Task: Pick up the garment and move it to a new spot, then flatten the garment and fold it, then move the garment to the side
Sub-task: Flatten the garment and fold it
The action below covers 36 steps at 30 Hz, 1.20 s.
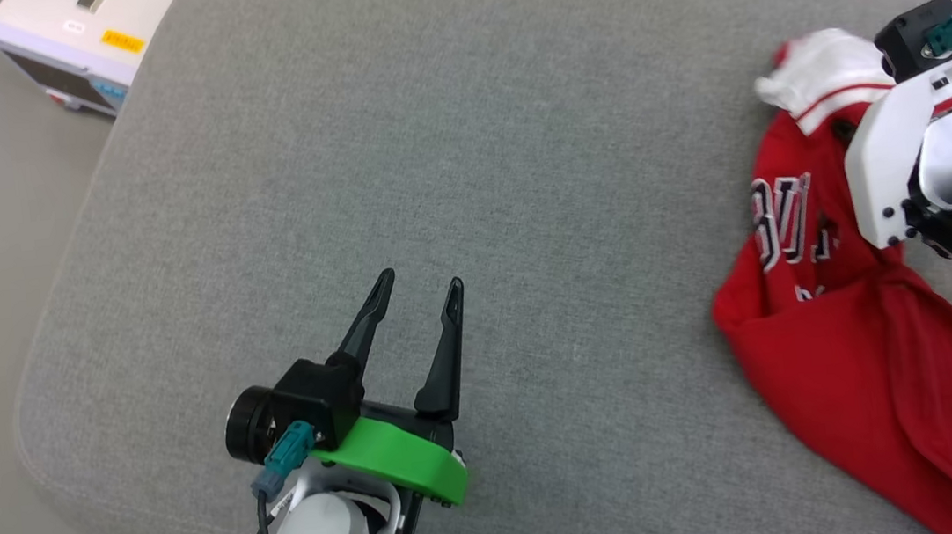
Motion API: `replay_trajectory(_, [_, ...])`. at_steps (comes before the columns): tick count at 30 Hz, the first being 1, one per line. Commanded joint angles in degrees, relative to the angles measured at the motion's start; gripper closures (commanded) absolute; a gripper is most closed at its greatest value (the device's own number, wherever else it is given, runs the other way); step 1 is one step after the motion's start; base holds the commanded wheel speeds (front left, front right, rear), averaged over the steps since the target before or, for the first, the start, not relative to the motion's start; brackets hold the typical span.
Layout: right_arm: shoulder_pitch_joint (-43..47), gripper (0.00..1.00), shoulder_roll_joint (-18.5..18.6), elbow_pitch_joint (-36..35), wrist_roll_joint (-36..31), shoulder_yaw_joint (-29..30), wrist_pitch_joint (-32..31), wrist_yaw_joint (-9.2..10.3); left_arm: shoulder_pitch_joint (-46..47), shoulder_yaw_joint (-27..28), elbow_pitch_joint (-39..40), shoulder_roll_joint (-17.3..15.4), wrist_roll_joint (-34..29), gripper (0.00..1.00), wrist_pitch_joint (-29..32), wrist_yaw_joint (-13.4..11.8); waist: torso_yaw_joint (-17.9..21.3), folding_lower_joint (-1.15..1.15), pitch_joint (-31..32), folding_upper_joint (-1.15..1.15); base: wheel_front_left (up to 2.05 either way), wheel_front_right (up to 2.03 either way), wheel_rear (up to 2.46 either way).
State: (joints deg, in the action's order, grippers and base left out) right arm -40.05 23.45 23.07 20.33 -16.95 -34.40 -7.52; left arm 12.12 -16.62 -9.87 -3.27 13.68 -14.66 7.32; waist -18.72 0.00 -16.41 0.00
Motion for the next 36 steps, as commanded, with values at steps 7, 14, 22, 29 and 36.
replay_trajectory(7, [0.7, 1.0, -2.5, -7.5, 7.8, -5.7, 7.5, 0.03, -2.4, 0.6, -1.2, -0.7, -0.1, 0.0, -0.3, 0.2, 5.0, 0.0, 7.5, 0.0, 0.0, 0.0, 0.0])
replay_trajectory(14, [8.8, 1.0, -6.2, -8.1, 13.3, -0.9, 9.3, 0.03, -3.9, 0.7, -1.3, -1.2, 0.0, 0.0, -0.3, 0.2, 6.0, 0.0, 10.8, 0.0, 0.0, 0.0, 0.0])
replay_trajectory(22, [19.6, 1.0, -6.7, -1.5, 14.9, 11.0, 11.0, 0.03, -4.2, 0.4, -1.2, -1.5, 0.0, 0.0, -0.3, 0.2, 5.7, 0.0, 10.2, 0.0, 0.0, 0.0, 0.0])
replay_trajectory(29, [25.6, 0.0, -9.1, -0.1, 12.0, 17.9, 14.2, 0.03, -4.5, 0.7, -1.5, -1.6, -0.1, 0.0, -0.3, 0.2, 7.1, 0.0, 10.6, 0.0, 0.0, 0.0, 0.0])
replay_trajectory(36, [29.2, 0.0, -10.6, -7.8, 8.1, 20.1, 18.3, 0.03, -4.8, 0.3, -1.5, -1.8, -0.2, 0.0, -0.3, 0.2, 10.1, 0.0, 13.1, 0.0, 0.0, 0.0, 0.0])
